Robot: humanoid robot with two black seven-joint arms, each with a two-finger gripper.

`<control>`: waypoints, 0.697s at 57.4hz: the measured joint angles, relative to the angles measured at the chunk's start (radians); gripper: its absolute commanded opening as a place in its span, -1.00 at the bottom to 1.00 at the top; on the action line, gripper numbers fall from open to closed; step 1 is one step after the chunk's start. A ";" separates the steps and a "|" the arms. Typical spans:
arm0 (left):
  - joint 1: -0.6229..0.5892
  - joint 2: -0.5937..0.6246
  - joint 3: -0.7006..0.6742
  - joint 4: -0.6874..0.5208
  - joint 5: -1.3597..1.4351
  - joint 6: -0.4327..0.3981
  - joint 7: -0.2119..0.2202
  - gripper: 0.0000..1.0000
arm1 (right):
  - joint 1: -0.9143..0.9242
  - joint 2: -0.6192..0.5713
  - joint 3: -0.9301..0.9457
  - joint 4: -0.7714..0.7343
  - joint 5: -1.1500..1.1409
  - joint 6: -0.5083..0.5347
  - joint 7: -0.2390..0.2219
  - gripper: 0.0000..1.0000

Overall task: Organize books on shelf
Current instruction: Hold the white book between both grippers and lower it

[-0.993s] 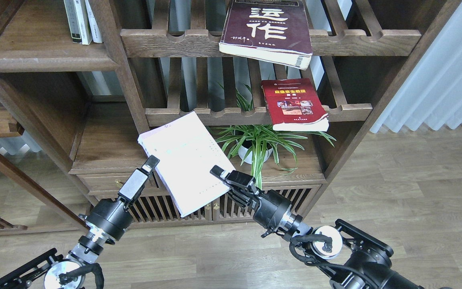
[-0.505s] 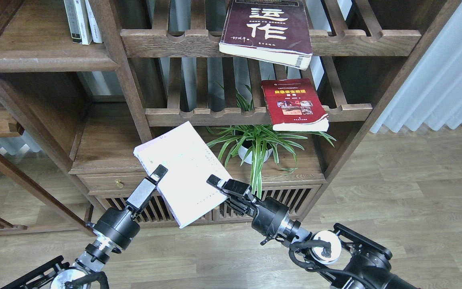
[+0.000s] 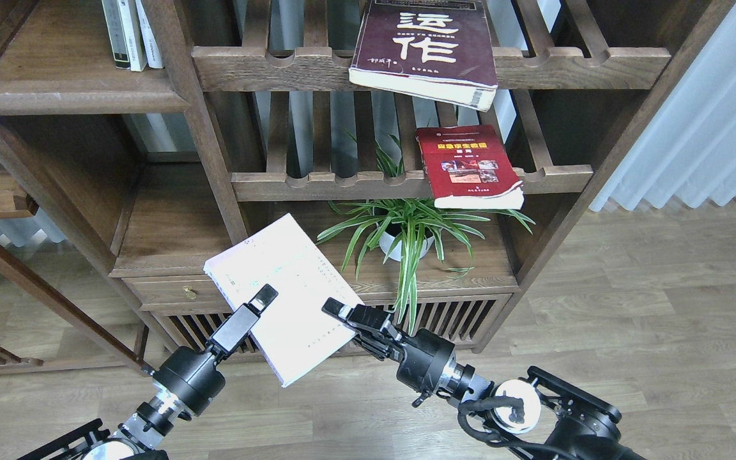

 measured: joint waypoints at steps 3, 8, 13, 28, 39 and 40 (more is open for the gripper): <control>0.000 0.000 0.000 0.000 0.000 0.000 0.000 0.66 | -0.001 0.000 -0.010 0.000 0.000 0.000 -0.001 -0.92; -0.001 -0.001 0.000 0.000 0.000 0.000 0.000 0.56 | -0.001 0.000 -0.020 0.000 -0.001 0.000 0.000 -0.92; -0.002 -0.004 0.000 0.001 0.000 0.000 0.000 0.42 | -0.002 0.000 -0.023 0.000 -0.002 0.000 0.000 -0.92; -0.002 -0.004 -0.001 0.001 0.000 0.000 0.000 -0.09 | 0.000 0.010 -0.024 0.000 -0.002 0.000 0.000 -0.92; -0.004 -0.008 0.005 0.001 0.005 0.000 0.001 -0.58 | 0.001 0.015 -0.023 0.000 -0.002 0.000 0.000 -0.92; -0.004 -0.008 0.006 0.001 0.005 0.000 0.001 -0.61 | 0.001 0.015 -0.023 0.000 -0.002 0.000 0.000 -0.92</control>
